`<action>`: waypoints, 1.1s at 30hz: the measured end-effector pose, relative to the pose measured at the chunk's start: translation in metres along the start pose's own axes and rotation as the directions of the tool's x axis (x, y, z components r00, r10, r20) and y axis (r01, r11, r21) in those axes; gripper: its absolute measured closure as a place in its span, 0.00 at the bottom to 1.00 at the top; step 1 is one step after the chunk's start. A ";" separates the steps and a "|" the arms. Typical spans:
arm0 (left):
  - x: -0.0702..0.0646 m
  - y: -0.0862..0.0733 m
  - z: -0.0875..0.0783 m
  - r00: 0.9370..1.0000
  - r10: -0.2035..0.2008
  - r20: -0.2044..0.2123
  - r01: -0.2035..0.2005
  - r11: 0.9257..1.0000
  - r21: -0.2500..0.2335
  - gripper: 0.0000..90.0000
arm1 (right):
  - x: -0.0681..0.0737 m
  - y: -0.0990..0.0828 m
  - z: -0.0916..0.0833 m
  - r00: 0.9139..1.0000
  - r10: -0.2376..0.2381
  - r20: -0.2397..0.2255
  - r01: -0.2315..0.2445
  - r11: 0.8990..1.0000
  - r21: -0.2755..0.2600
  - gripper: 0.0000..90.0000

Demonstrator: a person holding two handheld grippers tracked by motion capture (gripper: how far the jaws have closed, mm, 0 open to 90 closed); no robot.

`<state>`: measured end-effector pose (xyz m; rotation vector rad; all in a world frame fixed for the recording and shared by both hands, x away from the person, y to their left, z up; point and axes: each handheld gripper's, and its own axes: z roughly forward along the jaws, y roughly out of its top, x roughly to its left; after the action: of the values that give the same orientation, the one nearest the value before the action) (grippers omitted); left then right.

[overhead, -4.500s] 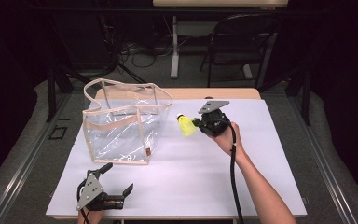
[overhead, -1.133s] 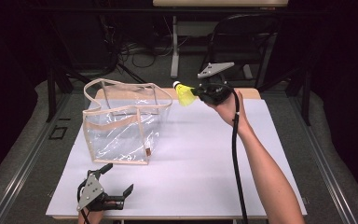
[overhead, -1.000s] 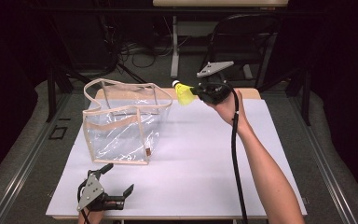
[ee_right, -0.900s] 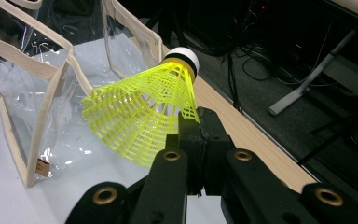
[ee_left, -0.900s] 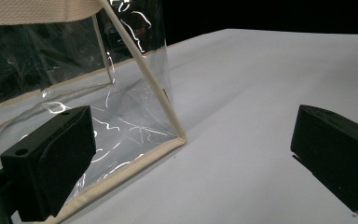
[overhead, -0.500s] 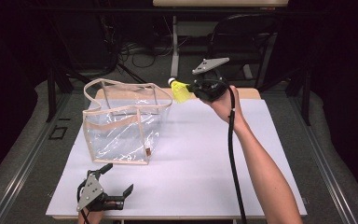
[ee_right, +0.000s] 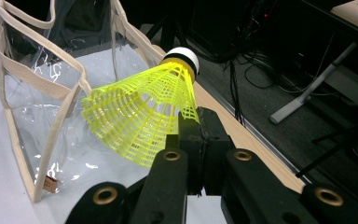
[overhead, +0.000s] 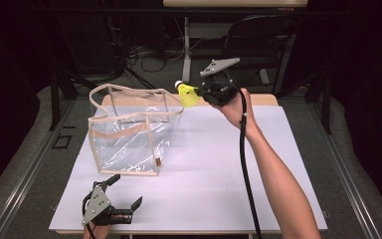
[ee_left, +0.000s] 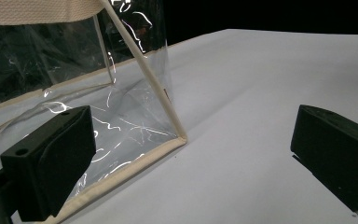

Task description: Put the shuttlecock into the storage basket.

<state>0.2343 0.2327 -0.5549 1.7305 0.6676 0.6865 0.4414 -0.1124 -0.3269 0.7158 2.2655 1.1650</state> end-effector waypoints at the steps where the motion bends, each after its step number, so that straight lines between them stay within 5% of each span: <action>1: 0.000 0.000 0.000 1.000 0.000 0.000 0.000 1.000 0.000 0.00 | 0.001 0.001 0.000 1.000 0.000 -0.002 0.000 1.000 0.000 1.00; 33: 0.000 0.000 -0.001 1.000 0.004 -0.002 -0.004 1.000 -0.004 0.00 | 0.015 0.023 0.012 1.000 -0.017 -0.018 0.017 1.000 -0.011 1.00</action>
<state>0.2334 0.2335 -0.5542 1.7280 0.6644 0.6921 0.4432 -0.0841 -0.3170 0.6838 2.2740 1.1792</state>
